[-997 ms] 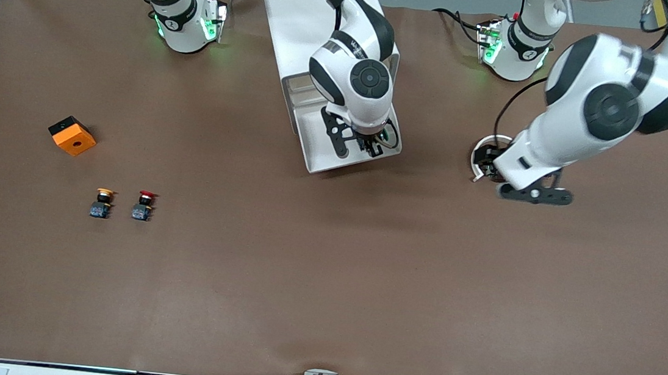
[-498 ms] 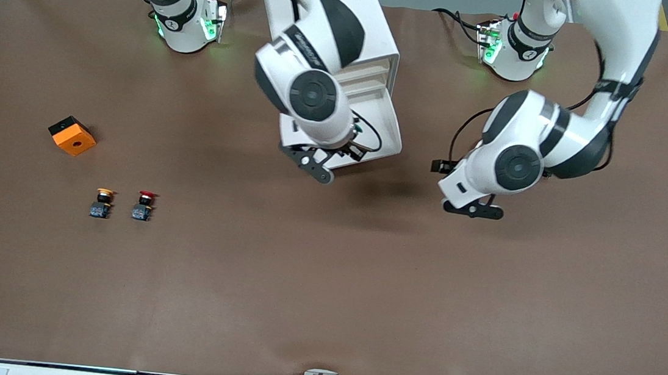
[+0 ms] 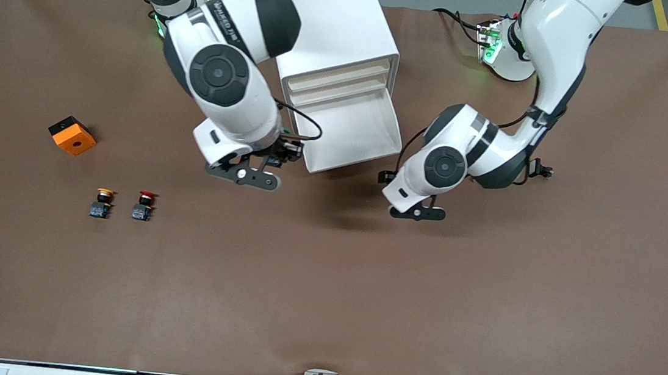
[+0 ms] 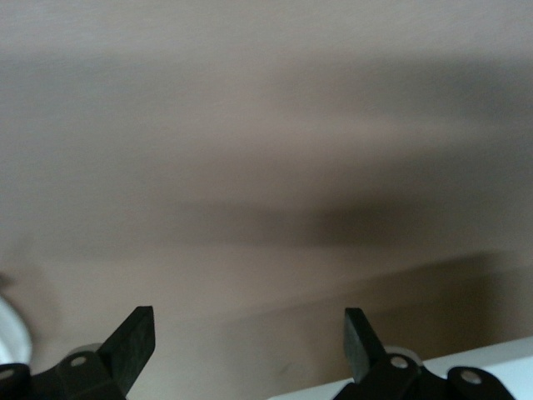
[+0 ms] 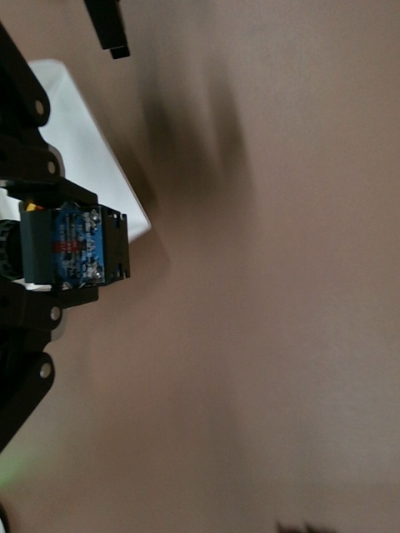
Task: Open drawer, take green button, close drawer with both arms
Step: 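Push the drawer shut with the left gripper while the right gripper carries the button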
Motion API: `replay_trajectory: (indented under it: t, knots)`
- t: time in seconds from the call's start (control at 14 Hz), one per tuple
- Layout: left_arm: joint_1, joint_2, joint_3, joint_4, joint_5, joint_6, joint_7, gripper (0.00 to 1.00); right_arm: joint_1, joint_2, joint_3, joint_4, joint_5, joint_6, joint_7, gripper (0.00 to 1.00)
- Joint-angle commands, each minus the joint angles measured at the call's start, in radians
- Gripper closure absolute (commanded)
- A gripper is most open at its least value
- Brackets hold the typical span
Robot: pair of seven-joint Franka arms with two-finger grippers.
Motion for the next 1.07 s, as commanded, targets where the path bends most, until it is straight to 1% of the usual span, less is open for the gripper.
replay_trajectory:
  t: [0.0,0.14,0.36,0.5,0.64,0.71,0.93,1.0]
  knots:
    - [-0.038,0.058,0.007,0.06,0.005,0.039,-0.045,0.0,-0.063,-0.097,0.014,-0.123,-0.03,0.029,-0.147,1.0]
    - [-0.048,0.078,0.005,0.059,0.007,0.093,-0.079,0.0,-0.097,-0.178,0.014,-0.253,-0.035,0.108,-0.208,1.0]
    - [-0.093,0.104,0.007,0.059,0.007,0.108,-0.146,0.0,-0.171,-0.336,0.014,-0.537,-0.035,0.274,-0.375,1.0]
    - [-0.105,0.105,0.007,0.057,0.007,0.108,-0.197,0.0,-0.215,-0.396,0.014,-0.684,-0.042,0.375,-0.422,1.0]
    - [-0.127,0.1,0.002,0.049,0.005,0.102,-0.241,0.0,-0.252,-0.435,0.014,-0.815,-0.042,0.487,-0.481,1.0]
    - [-0.139,0.1,0.002,0.048,0.005,0.101,-0.261,0.0,-0.266,-0.441,0.014,-0.852,-0.042,0.518,-0.498,1.0]
    - [-0.167,0.097,-0.004,0.034,-0.007,0.095,-0.297,0.0,-0.294,-0.438,0.014,-0.879,-0.044,0.54,-0.512,1.0]
    - [-0.182,0.097,-0.004,0.026,-0.01,0.094,-0.311,0.0,-0.301,-0.437,0.014,-0.91,-0.044,0.584,-0.527,1.0]
